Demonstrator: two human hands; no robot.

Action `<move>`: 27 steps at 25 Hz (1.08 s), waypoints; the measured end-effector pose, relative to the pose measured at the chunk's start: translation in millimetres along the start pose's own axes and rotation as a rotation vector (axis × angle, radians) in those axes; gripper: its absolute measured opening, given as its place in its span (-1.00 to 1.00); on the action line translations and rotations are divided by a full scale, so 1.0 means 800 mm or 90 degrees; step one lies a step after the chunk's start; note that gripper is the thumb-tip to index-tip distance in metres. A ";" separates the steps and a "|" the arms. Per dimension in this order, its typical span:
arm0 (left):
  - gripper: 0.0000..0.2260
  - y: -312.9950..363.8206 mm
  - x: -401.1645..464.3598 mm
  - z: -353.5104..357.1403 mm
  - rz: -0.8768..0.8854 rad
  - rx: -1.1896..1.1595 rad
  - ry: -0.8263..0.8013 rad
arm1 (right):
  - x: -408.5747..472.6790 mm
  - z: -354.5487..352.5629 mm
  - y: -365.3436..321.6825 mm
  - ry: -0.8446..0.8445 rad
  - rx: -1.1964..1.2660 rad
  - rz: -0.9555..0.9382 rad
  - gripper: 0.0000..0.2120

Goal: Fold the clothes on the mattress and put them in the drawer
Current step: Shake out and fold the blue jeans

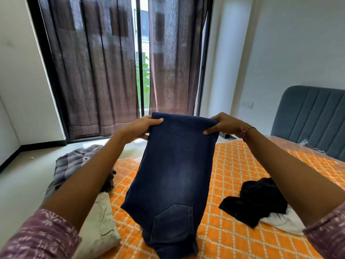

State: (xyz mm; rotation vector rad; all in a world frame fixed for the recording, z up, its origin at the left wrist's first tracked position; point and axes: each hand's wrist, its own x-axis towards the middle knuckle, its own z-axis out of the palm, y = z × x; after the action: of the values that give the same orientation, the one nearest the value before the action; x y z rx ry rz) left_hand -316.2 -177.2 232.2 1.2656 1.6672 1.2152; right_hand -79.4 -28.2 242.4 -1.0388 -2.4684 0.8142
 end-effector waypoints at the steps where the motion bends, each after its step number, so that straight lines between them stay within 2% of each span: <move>1: -0.83 0.006 0.004 -0.011 -0.019 0.161 -0.008 | 0.006 0.003 -0.003 0.016 0.008 0.012 -0.92; 2: -0.78 0.013 0.010 -0.020 -0.043 0.263 -0.010 | 0.010 0.005 -0.008 0.020 0.035 0.020 -0.93; 3: -0.74 0.018 0.014 -0.027 -0.076 0.284 -0.011 | 0.015 0.008 -0.014 0.018 0.089 0.035 -0.92; 4: -0.71 0.019 0.022 -0.035 -0.112 0.237 -0.013 | 0.021 0.013 -0.022 0.009 0.165 0.056 -0.90; 7: -0.68 0.005 0.040 -0.041 -0.152 -0.060 0.013 | 0.052 0.035 -0.031 0.036 0.343 0.083 -0.79; 8: -0.71 -0.004 0.052 -0.041 -0.121 -0.087 0.044 | 0.064 0.043 -0.032 0.068 0.357 0.077 -0.75; 10: -0.83 -0.022 0.077 -0.042 -0.004 -0.046 0.092 | 0.089 0.055 -0.033 0.149 0.344 0.039 -0.74; 12: -0.90 -0.029 0.099 -0.048 0.116 -0.016 0.099 | 0.109 0.051 -0.036 0.232 0.296 -0.036 -0.73; 15: -0.85 -0.019 0.119 -0.055 0.226 0.021 0.115 | 0.132 0.032 -0.038 0.312 0.216 -0.138 -0.72; 18: -0.77 -0.018 0.114 -0.042 0.308 0.089 0.167 | 0.132 0.045 -0.025 0.419 0.132 -0.171 -0.68; 20: -0.70 -0.065 0.098 -0.026 0.354 0.164 0.214 | 0.096 0.097 0.003 0.477 0.094 -0.172 -0.59; 21: -0.62 -0.106 0.082 -0.013 0.365 0.194 0.205 | 0.068 0.135 0.026 0.488 0.088 -0.168 -0.57; 22: -0.55 -0.156 0.062 0.004 0.350 0.219 0.176 | 0.034 0.177 0.054 0.481 0.085 -0.147 -0.57; 24: -0.54 -0.275 0.017 0.045 0.245 0.270 0.082 | -0.041 0.273 0.121 0.401 0.030 -0.066 -0.55; 27: -0.64 -0.403 -0.054 0.095 0.021 0.430 -0.078 | -0.132 0.393 0.201 0.211 -0.205 0.019 -0.60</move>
State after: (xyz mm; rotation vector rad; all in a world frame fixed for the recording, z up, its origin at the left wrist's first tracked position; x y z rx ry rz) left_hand -331.1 -224.9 -98.0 1.7213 2.0476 0.5739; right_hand -80.4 -131.5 -111.2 -1.2091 -2.3413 0.2252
